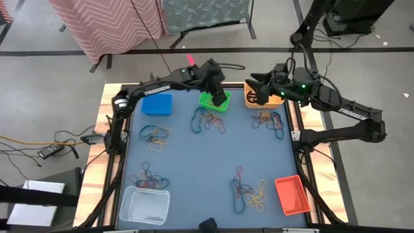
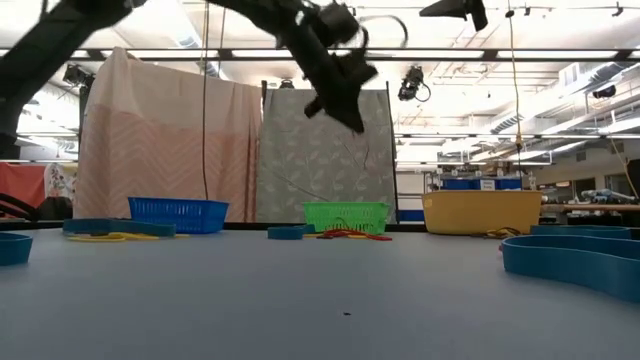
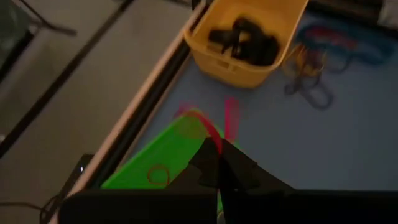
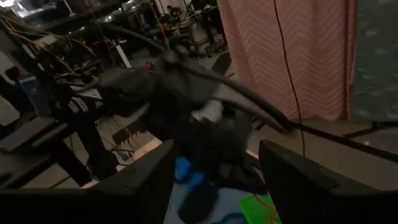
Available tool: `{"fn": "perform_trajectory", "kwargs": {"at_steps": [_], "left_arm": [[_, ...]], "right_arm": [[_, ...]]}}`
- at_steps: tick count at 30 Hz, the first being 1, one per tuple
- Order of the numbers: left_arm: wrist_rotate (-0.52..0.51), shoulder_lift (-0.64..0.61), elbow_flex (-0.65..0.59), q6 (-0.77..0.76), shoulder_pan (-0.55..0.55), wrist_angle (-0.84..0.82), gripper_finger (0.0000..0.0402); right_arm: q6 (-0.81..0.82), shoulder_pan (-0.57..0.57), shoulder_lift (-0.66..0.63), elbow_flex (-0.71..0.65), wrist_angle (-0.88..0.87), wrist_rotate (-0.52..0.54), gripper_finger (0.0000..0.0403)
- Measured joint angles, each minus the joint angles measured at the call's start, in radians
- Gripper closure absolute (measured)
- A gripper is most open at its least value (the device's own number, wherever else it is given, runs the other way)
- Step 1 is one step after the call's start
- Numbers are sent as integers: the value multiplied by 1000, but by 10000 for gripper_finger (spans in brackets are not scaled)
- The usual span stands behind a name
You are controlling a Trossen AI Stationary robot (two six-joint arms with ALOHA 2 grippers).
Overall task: Sort rubber bands into baskets
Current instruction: Put the red rubber band into the green bin, then put the blue rubber band into the blue bin
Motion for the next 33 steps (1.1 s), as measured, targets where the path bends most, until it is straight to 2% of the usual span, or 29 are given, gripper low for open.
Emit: {"fn": "perform_trajectory", "kwargs": {"at_steps": [5, 11, 15, 22, 28, 30, 33], "left_arm": [[-22, 70, 0, 6, 6, -33, 397], [-58, 89, 0, 25, 20, -42, 380], [-33, 89, 1, 16, 32, -67, 340], [21, 88, 1, -26, 40, -151, 236], [154, 64, 26, -16, 26, -392, 174], [176, 36, -13, 5, -3, -437, 165], [181, -48, -140, 20, -61, -420, 161]], "right_arm": [[1, 3, 18, 0, -2, -1, 162], [2, 4, 40, 0, -4, -2, 163], [3, 4, 49, 0, -1, -5, 164], [4, 4, 50, 0, 22, -32, 164], [1, 4, 50, 0, 39, -33, 163], [0, 4, 50, 0, 34, -33, 163], [-11, 3, 50, 0, 25, -36, 163]]}}
